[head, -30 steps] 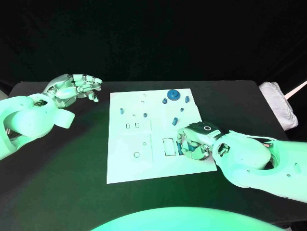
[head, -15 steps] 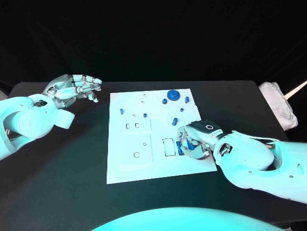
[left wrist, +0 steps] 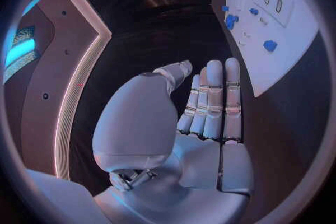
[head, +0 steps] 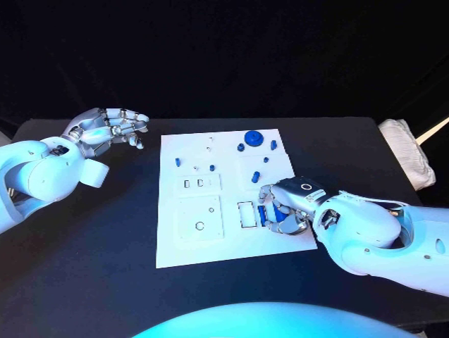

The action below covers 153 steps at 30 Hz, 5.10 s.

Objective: Assemble the parts on the task board

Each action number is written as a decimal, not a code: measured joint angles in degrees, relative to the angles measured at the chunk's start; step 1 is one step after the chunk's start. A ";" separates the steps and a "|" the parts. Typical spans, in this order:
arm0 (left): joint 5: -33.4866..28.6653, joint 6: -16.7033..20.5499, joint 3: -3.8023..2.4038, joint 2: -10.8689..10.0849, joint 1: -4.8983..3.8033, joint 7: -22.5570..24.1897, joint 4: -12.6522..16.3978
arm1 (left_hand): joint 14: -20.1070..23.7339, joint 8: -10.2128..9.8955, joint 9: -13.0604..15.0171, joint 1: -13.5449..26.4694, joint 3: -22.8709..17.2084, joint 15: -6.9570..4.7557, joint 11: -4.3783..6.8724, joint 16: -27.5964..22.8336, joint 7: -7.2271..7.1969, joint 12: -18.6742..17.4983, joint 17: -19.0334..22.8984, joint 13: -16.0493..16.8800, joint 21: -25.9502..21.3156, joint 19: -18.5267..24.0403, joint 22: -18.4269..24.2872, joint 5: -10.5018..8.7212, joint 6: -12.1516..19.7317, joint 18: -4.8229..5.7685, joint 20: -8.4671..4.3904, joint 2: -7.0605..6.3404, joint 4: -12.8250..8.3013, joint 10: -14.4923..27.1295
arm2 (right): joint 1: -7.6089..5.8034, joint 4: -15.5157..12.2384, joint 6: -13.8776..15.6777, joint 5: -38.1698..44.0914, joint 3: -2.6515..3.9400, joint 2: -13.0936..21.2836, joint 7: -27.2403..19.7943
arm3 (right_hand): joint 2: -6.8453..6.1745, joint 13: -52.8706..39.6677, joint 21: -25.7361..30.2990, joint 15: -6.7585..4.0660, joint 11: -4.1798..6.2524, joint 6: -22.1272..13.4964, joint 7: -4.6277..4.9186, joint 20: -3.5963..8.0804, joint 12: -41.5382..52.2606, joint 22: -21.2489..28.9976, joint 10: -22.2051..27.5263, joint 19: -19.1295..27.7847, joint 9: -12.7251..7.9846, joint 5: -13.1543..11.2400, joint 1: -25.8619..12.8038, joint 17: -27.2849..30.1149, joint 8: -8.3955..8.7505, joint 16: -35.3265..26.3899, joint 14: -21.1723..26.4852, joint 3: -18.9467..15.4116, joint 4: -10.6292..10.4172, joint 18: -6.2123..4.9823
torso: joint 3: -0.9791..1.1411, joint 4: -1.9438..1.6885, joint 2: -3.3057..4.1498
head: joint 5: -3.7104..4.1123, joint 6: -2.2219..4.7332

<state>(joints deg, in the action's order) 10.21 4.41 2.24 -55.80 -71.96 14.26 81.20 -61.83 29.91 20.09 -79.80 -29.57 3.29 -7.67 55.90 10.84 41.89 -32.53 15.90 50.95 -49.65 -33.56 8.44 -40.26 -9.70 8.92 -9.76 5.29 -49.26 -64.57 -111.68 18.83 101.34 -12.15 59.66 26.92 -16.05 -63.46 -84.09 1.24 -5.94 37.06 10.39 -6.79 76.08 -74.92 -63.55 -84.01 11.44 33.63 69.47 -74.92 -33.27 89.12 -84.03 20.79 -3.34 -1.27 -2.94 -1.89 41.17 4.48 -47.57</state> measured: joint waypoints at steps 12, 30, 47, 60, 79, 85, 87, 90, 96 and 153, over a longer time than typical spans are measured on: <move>0.03 -0.06 0.00 0.06 0.01 0.00 -0.07 | 0.00 0.00 0.00 0.00 0.00 0.00 0.00 0.00 0.00 0.00 0.04 0.00 0.00 0.00 0.00 0.00 0.00 0.00 0.00 0.00 0.00 0.00 | -0.02 0.55 -1.97 -0.73 0.02 -0.46 -0.10 | 0.33 -0.49 0.00 0.00 0.00 -0.24 -0.15 0.00 0.24 0.01 0.00 0.00 0.00 0.01 1.00 0.01 -0.84 0.00 0.00 -0.42 -0.43 0.00 | -0.03 -0.05 0.03 | 0.08 -0.08; 0.03 -0.10 0.00 0.09 0.09 -0.02 -0.11 | 0.00 0.00 0.01 0.00 0.00 0.00 0.00 0.00 0.00 0.00 0.04 0.01 0.02 0.00 0.00 0.00 0.00 0.00 0.00 0.00 0.00 0.00 | 0.00 0.65 -1.44 -0.88 -0.01 -0.71 -0.04 | -0.17 -0.86 -0.55 0.00 0.72 1.24 -0.18 0.00 0.67 -0.03 -1.15 0.00 0.06 0.31 1.96 0.01 -1.99 0.00 0.00 2.32 -2.57 0.00 | -0.02 -0.03 0.01 | -0.04 -0.30; 0.06 -0.12 0.00 0.10 0.11 -0.06 -0.13 | 0.21 0.00 -0.08 0.00 0.17 0.21 0.00 0.00 0.00 0.21 0.03 -0.10 0.02 0.00 0.00 0.00 0.00 0.00 0.00 0.00 -0.17 0.00 | -0.01 0.77 -1.62 -0.85 0.01 -0.95 0.05 | -0.41 -0.53 -0.55 -0.01 0.72 1.41 -0.35 0.01 0.67 -0.02 -1.15 0.00 -0.06 -0.01 2.17 0.02 -1.99 0.00 0.00 2.72 -2.83 0.00 | 0.01 -0.01 0.01 | -0.07 -0.54; 0.08 -0.14 0.00 0.08 0.13 -0.07 -0.14 | 0.21 0.00 -0.08 0.00 0.17 0.21 0.00 0.00 0.00 0.21 0.08 -0.09 0.02 0.00 0.00 0.00 0.00 0.00 0.00 0.00 -0.16 0.00 | -0.02 0.69 -1.81 -0.86 0.01 -0.91 -0.02 | -0.79 -0.30 -0.44 -0.01 0.70 1.41 -0.35 0.01 0.66 -0.01 -1.13 0.00 -0.38 -0.57 1.79 0.02 -1.99 0.00 0.00 -0.23 -3.24 0.00 | -0.01 -0.03 -0.02 | -0.05 -0.58; 0.10 -0.17 0.00 0.09 0.14 -0.09 -0.16 | 0.21 0.00 -0.07 0.00 0.17 0.21 0.00 0.00 0.00 0.21 0.08 -0.09 0.02 0.00 0.00 0.00 0.00 0.00 0.00 0.00 -0.17 0.00 | -0.04 0.77 -2.06 -0.84 0.05 -0.93 -0.05 | -0.78 -0.08 0.00 -0.01 0.51 1.23 -0.17 0.01 0.66 0.00 -0.93 0.00 -0.48 -0.57 1.80 -0.02 -1.99 0.00 0.00 -1.10 -3.33 0.00 | -0.02 -0.02 -0.02 | -0.04 -0.62; 0.11 -0.18 0.00 0.09 0.14 -0.10 -0.17 | 0.21 0.00 -0.07 0.00 0.16 0.21 0.00 0.00 0.00 0.21 0.07 -0.08 0.02 0.00 0.00 0.00 0.00 0.00 0.00 0.00 -0.16 0.00 | -0.04 0.85 -2.00 -0.74 0.06 -0.93 -0.04 | -0.40 0.03 0.14 -0.01 0.19 0.45 -0.07 0.01 0.66 0.01 -0.62 0.00 -0.65 -0.57 2.18 -0.02 -1.99 0.00 0.00 -1.49 -3.55 0.00 | -0.02 -0.03 -0.01 | 0.00 -0.67; 0.11 -0.19 0.00 0.09 0.15 -0.11 -0.17 | 0.21 0.00 -0.07 0.00 0.16 0.21 0.00 0.00 0.00 0.21 0.07 -0.08 0.02 0.00 0.00 0.00 0.00 0.00 0.00 0.00 -0.16 0.00 | -0.04 0.86 -1.94 -0.71 0.04 -0.91 0.00 | -0.32 0.28 0.24 -0.01 0.17 -0.15 -0.06 0.01 0.66 0.01 0.03 0.00 -0.69 -0.56 2.39 -0.02 -1.99 -0.23 0.00 -2.22 -3.81 0.00 | -0.02 -0.03 -0.01 | -0.02 -0.67; 0.11 -0.19 0.00 0.09 0.15 -0.11 -0.17 | 0.21 0.00 -0.07 0.00 0.16 0.21 0.00 0.00 0.00 0.21 0.07 -0.08 0.02 0.00 0.00 0.00 0.00 0.00 0.00 0.00 -0.16 0.00 | -0.03 0.85 -1.83 -0.67 0.04 -0.89 0.04 | -0.41 0.43 0.44 -0.01 -0.12 -0.50 -0.13 0.01 0.66 0.01 0.32 0.00 -0.69 -0.56 2.82 -0.02 -1.99 -0.23 0.00 -3.19 -4.17 0.00 | -0.02 -0.03 0.00 | -0.03 -0.66; 0.12 -0.25 0.00 0.08 0.15 -0.17 -0.18 | 0.21 0.00 -0.07 0.00 0.16 0.21 0.00 0.00 0.00 0.21 0.07 -0.08 0.02 0.00 0.00 0.00 0.00 0.00 0.00 0.00 -0.16 0.00 | -0.03 0.78 -1.64 -0.58 0.04 -0.89 0.06 | -0.18 0.64 0.78 -0.01 -0.32 -1.55 -0.28 0.01 0.66 0.01 0.92 0.00 -0.69 -0.56 3.93 -0.01 -2.44 -0.23 0.00 -4.98 -4.98 0.00 | -0.01 -0.01 0.00 | -0.08 -0.63; 0.29 -0.40 0.00 -0.08 0.19 -0.71 -0.31 | 0.21 0.00 -0.25 0.00 0.16 0.21 -0.21 0.00 0.00 0.21 0.12 -0.26 0.02 0.00 0.00 0.00 0.00 0.00 0.00 0.00 -0.16 0.21 | -0.14 1.25 -3.55 -0.62 0.17 -1.16 -0.06 | 0.22 0.95 1.24 0.40 -0.32 -2.70 -0.56 -0.40 0.66 0.00 1.31 0.00 -0.45 -0.32 7.92 0.02 -4.91 -0.46 0.01 -7.27 -8.84 0.00 | -0.01 -0.01 -0.01 | -0.13 -0.98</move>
<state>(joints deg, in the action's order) 10.50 4.01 2.24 -55.88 -71.77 13.56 80.88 -61.62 29.91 19.84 -79.80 -29.41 3.50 -7.89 55.90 10.84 42.10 -32.41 15.64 50.97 -49.66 -33.56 8.44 -40.26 -9.70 8.92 -9.76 5.13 -49.04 -64.71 -110.42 15.28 100.72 -11.98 58.50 26.86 -15.82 -62.51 -82.85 1.64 -6.26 34.37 9.83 -7.19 76.75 -74.92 -62.24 -84.01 10.99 33.31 77.39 -74.91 -38.18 88.67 -84.02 13.52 -12.19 -1.27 -2.95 -1.90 41.17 4.35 -48.55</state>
